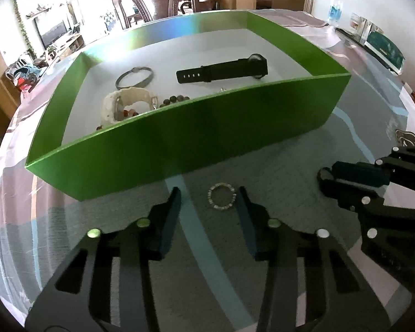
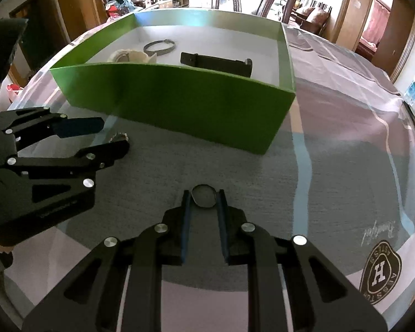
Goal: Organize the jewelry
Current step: 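Grasp the small dark ring with the right tool while the left grasps the jeweled silver ring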
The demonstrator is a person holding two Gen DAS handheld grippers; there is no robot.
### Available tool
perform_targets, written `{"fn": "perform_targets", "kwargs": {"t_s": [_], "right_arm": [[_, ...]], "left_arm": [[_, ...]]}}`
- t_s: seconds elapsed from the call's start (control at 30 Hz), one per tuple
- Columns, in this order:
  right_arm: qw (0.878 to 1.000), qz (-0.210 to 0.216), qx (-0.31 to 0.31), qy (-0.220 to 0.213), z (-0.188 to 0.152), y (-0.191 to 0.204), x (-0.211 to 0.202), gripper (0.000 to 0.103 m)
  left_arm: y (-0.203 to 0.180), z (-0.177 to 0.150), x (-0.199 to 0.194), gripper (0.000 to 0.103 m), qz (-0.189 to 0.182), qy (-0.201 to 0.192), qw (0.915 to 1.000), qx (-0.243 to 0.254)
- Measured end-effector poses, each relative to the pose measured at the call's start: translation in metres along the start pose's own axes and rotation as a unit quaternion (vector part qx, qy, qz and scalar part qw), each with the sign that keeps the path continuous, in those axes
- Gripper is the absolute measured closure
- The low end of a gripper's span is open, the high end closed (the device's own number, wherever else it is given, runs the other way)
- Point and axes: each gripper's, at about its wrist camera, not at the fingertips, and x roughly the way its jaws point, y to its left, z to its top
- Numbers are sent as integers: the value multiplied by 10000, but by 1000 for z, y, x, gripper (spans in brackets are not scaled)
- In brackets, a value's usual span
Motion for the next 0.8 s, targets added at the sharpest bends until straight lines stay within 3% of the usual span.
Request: {"fn": "perform_targets", "kwargs": {"t_s": [0.1,0.3,0.47,0.63,0.8], "right_arm": [[10000,-2,15,4,1,1,-1,84],[10000,-82,12,3,1,6,-1,84],[9998,42,-38,186,7,15,2,84],[10000,-17,-59,-23,9,26,5,84],[9996,-71,-87,-272,6,27,6,84]], "left_arm": [[3,-1,-2,82,81,71,9999,0],[21,-12,-9,82,331,134,9993,51],[29,-18,-15,82,179,316,9991,-220],[21,-22,-15,82,379,19,9985,-386],[22,-27,-15,82,340,-248,9984,-390]]}}
